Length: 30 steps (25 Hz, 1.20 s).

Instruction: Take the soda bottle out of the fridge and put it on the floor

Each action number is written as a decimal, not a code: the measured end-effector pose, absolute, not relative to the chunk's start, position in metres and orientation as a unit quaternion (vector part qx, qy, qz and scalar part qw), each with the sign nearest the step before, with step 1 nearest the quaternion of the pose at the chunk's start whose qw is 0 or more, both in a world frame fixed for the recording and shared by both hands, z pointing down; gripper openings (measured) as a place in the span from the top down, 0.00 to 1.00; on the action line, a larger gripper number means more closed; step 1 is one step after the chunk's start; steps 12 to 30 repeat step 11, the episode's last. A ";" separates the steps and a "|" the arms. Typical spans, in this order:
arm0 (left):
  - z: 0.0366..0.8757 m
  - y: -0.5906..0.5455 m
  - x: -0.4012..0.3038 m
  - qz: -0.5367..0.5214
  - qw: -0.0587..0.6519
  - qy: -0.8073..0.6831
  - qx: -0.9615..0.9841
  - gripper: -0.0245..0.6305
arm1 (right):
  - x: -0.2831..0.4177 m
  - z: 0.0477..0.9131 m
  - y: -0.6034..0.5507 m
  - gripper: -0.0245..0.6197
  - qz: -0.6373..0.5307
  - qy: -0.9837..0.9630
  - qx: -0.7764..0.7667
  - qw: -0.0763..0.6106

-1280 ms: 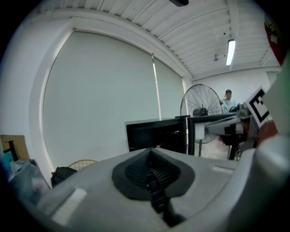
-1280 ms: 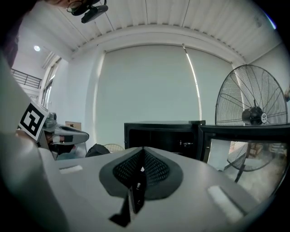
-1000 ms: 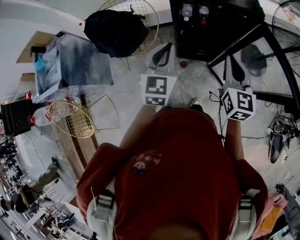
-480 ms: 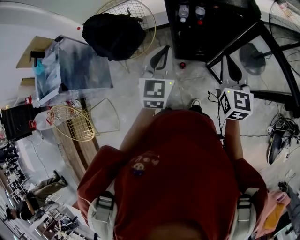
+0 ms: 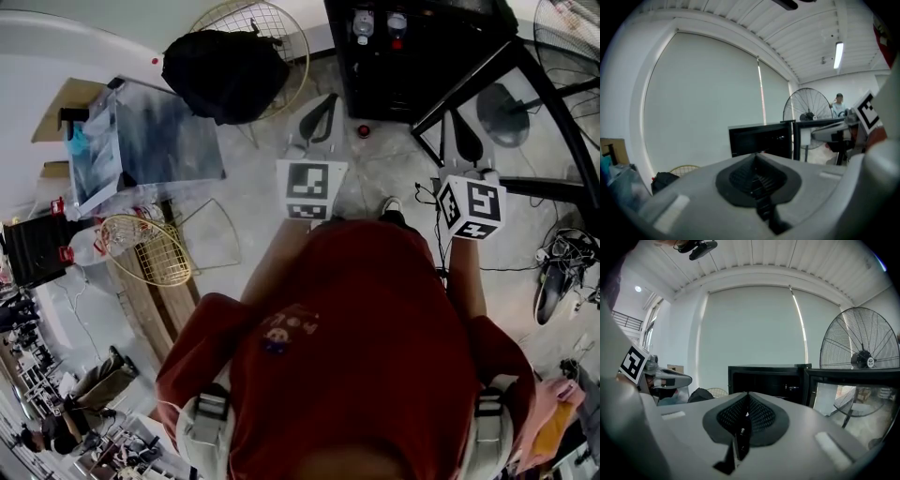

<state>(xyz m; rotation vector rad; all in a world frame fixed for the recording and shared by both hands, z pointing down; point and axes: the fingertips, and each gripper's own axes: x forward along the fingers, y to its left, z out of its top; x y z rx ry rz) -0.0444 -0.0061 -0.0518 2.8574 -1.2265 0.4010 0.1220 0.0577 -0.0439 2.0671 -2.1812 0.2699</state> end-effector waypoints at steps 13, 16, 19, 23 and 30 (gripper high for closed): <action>-0.050 -0.002 -0.046 0.130 0.004 -0.391 0.911 0.96 | 0.124 -0.043 0.061 0.96 0.089 -0.720 0.685 0.064; -0.050 -0.002 -0.046 0.130 0.004 -0.391 0.911 0.96 | 0.124 -0.043 0.061 0.96 0.089 -0.720 0.685 0.064; -0.050 -0.002 -0.046 0.130 0.004 -0.391 0.911 0.96 | 0.124 -0.043 0.061 0.96 0.089 -0.720 0.685 0.064; -0.050 -0.002 -0.046 0.130 0.004 -0.391 0.911 0.96 | 0.124 -0.043 0.061 0.96 0.089 -0.720 0.685 0.064; -0.050 -0.002 -0.046 0.130 0.004 -0.391 0.911 0.96 | 0.124 -0.043 0.061 0.96 0.089 -0.720 0.685 0.064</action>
